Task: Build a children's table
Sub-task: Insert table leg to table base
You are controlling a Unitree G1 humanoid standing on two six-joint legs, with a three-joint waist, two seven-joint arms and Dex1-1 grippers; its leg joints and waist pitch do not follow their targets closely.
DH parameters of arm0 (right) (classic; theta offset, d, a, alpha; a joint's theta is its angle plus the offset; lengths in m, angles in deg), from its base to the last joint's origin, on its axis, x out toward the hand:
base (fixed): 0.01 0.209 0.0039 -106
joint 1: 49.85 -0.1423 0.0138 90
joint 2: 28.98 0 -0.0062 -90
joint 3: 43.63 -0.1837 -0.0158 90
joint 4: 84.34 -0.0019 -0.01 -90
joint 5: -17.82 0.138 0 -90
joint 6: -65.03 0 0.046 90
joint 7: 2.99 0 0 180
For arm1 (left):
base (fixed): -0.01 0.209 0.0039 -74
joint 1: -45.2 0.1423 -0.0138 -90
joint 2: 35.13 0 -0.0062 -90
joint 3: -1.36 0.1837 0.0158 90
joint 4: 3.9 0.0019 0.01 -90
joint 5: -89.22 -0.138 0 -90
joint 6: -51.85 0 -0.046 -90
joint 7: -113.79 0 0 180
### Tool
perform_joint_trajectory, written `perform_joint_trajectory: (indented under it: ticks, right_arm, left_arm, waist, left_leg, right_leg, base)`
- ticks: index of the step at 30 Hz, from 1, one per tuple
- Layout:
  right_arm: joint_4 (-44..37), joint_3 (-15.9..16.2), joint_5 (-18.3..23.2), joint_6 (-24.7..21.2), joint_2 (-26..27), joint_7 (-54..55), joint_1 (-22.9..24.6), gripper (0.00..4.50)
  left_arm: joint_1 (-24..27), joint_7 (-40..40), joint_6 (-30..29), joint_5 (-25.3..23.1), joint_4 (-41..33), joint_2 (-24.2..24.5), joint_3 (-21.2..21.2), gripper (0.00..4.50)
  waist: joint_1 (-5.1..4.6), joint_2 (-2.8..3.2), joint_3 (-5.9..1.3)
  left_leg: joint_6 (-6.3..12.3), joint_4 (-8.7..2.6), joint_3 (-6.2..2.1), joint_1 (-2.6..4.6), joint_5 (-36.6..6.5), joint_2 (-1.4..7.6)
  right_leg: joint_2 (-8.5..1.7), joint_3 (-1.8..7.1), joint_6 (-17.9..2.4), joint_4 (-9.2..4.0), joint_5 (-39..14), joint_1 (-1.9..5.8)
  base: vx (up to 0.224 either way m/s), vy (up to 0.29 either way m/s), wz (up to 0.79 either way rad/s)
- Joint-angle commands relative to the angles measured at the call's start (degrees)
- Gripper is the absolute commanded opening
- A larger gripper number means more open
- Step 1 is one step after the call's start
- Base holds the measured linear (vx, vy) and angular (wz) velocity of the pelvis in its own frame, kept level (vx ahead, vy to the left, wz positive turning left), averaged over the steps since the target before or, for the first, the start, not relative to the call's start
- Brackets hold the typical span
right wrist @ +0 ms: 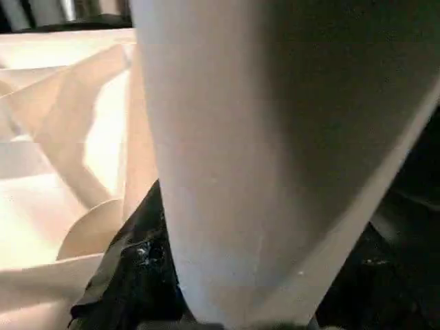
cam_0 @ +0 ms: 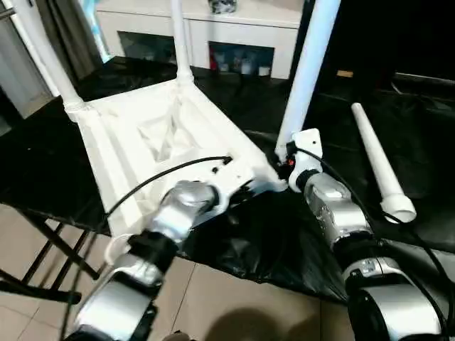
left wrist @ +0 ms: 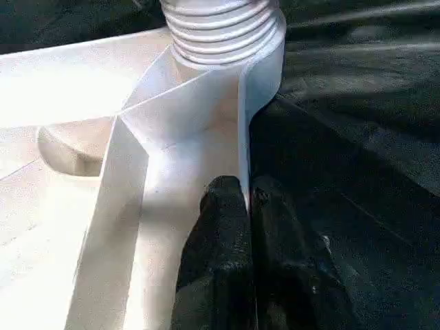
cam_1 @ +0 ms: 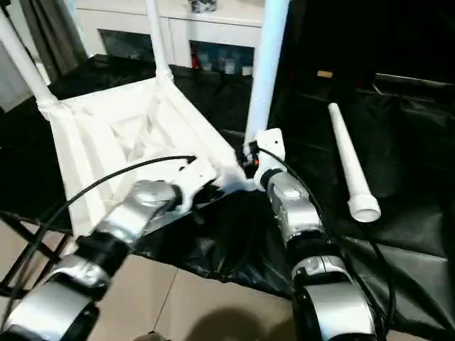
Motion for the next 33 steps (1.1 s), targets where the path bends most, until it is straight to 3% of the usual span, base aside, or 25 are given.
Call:
perform_joint_trajectory:
  ticks: [1, 8, 10, 12, 17, 22, 24, 27, 28, 33]
  right_arm:
    - [3.94, 2.93, 0.23, -2.67, 5.35, -2.23, 2.47, 1.93]
    - [6.37, 2.74, -0.67, -0.92, 6.1, -0.32, 1.57, 1.93]
    - [6.85, 2.01, 0.22, 0.24, 6.26, -0.98, 1.02, 1.93]
    - [6.97, 1.2, 1.28, 1.83, 6.46, -2.59, 0.3, 2.49]
    - [6.14, -0.21, 2.13, 3.67, 6.25, -4.99, -0.28, 2.8]
    - [4.18, -0.46, 3.69, 6.88, 4.71, -10.66, 0.72, 3.28]
    - [3.9, -0.5, 4.02, 7.42, 4.35, -11.68, 0.98, 3.52]
    - [3.79, 0.12, 3.08, 7.81, 2.96, -12.99, 1.61, 3.85]
    - [3.83, 0.65, 2.16, 7.76, 2.18, -13.03, 1.88, 3.97]
    - [3.78, 1.65, 0.79, 7.99, 0.12, -15.05, 2.63, 4.04]
  left_arm:
    - [-2.3, -3.34, 0.8, -1.06, -0.29, -1.56, 0.89, 0.0]
    - [-1.73, -2.22, 0.82, -1.28, -1.06, -1.1, 1.07, 0.0]
    - [-1.11, -0.76, 1.3, -0.92, -1.77, -0.59, 1.28, 0.0]
    - [-0.64, 0.4, 2.19, -0.67, -2.28, -0.1, 1.53, 0.0]
    - [-0.26, 1.42, 2.56, -0.56, -2.79, 0.61, 1.48, 0.0]
    - [0.14, 3.31, 3.02, -0.15, -3.61, 1.8, 1.49, 0.0]
    - [0.22, 3.61, 3.16, -0.07, -3.69, 2.09, 1.46, 0.0]
    - [0.55, 4.85, 3.7, 0.14, -3.98, 2.93, 1.48, 0.0]
    - [0.77, 5.63, 4.07, 0.23, -4.15, 3.44, 1.54, 0.0]
    - [1.4, 8.06, 4.72, 0.67, -5.17, 5.03, 1.59, 0.0]
  waist:
    - [-0.05, -0.39, -3.15]
    - [-0.14, -0.3, -2.93]
    - [-0.16, -0.53, -2.86]
    - [-0.15, -0.39, -2.9]
    - [-0.52, -0.5, -3.01]
    - [-0.74, -0.63, -2.99]
    - [-0.7, -0.3, -3.02]
    - [-0.76, -0.45, -3.06]
    - [-0.79, -0.21, -3.07]
    - [-0.8, 0.06, -3.12]
  left_leg:
    - [2.87, -4.6, -1.21, -0.13, -6.81, 3.11]
    - [2.16, -4.91, -1.26, 0.1, -9.73, 3.15]
    - [2.12, -4.97, -1.24, 0.1, -10.06, 3.15]
    - [2.19, -5.05, -1.33, 0.06, -10.14, 3.24]
    - [3.15, -4.92, -1.24, -0.18, -8.29, 3.24]
    - [3.7, -4.92, -1.21, -0.23, -8.44, 3.33]
    - [3.97, -4.85, -1.25, -0.28, -7.85, 3.38]
    - [4.49, -4.74, -1.18, -0.39, -6.76, 3.37]
    - [4.56, -4.69, -1.14, -0.36, -6.72, 3.33]
    - [4.68, -4.6, -1.14, -0.32, -6.33, 3.37]
  right_leg:
    - [-5.75, 3.13, -10.64, -4.58, -11.87, 2.77]
    - [-5.82, 3.22, -10.23, -5.02, -15.56, 2.54]
    - [-5.85, 3.22, -9.89, -5.19, -16.54, 2.5]
    - [-5.94, 3.23, -9.78, -5.14, -16.75, 2.47]
    - [-5.84, 3.22, -11.03, -4.71, -12.82, 2.62]
    - [-5.93, 3.2, -11.58, -4.71, -12.73, 2.65]
    - [-5.93, 3.2, -11.96, -4.55, -11.77, 2.66]
    - [-5.87, 3.14, -12.7, -4.33, -9.56, 2.74]
    - [-5.82, 3.15, -12.87, -4.39, -9.07, 2.72]
    - [-5.83, 3.15, -13.62, -4.16, -7.53, 2.82]
  base:
    - [0.0, 0.0, 0.0]
    - [0.0, 0.0, 0.0]
    - [0.0, 0.0, 0.0]
    - [0.0, 0.0, 0.0]
    - [0.0, 0.0, 0.0]
    - [0.0, 0.0, 0.0]
    - [0.0, 0.0, 0.0]
    - [0.0, 0.0, 0.0]
    - [0.0, 0.0, 0.0]
    - [0.0, 0.0, 0.0]
